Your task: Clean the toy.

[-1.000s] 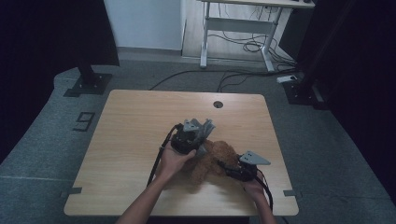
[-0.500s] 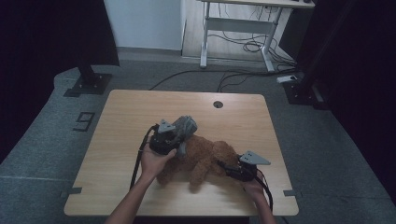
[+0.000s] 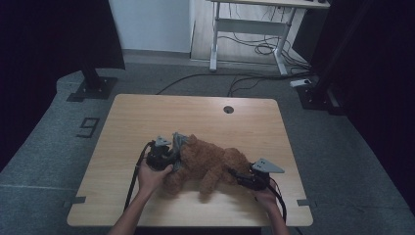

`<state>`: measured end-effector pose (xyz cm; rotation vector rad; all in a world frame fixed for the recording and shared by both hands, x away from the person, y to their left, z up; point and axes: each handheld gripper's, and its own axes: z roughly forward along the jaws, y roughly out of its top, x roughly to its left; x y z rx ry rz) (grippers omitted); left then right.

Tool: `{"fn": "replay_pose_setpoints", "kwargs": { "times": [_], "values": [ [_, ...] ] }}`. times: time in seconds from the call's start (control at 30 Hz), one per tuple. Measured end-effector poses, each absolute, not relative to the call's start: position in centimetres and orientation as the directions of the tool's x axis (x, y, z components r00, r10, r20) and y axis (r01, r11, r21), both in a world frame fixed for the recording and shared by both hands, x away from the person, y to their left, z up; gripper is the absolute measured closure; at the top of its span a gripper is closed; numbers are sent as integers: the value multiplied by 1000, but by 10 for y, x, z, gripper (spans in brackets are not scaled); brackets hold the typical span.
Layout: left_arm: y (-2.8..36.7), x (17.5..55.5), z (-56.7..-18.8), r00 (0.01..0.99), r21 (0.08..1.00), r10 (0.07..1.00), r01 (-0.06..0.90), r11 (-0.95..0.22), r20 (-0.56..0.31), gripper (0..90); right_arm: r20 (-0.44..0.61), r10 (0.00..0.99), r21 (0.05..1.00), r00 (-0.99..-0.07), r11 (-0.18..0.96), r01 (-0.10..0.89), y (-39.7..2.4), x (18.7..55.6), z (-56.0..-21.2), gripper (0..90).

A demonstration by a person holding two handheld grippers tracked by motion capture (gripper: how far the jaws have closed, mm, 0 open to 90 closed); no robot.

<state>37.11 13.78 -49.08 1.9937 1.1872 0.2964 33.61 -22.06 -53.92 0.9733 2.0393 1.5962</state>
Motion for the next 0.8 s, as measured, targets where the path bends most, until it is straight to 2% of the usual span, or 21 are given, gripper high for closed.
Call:
{"fn": "replay_pose_setpoints", "kwargs": {
  "times": [0.1, 0.2, 0.33, 0.47, 0.6, 0.8],
  "values": [
    [141, 371, -495, 531, 727, 822, 645, -237, -204, 781, 118, 712, 950, -692, 122, 287, -220, 336, -539, 424],
    [143, 368, -496, 537, 718, 830, 637, -280, -152, 780, 117, 712, 950, -693, 123, 287, -220, 336, -539, 424],
    [156, 363, -505, 515, 694, 847, 658, -292, -132, 780, 117, 710, 950, -694, 124, 287, -220, 336, -539, 424],
    [174, 356, -516, 511, 699, 837, 672, -244, -198, 779, 125, 709, 949, -694, 120, 293, -221, 336, -539, 424],
    [175, 350, -496, 537, 759, 812, 620, -198, -227, 779, 128, 709, 949, -693, 115, 293, -221, 337, -539, 423],
    [150, 350, -457, 611, 826, 760, 532, -187, -222, 779, 132, 711, 948, -691, 112, 296, -221, 337, -539, 423]
  ]
}}
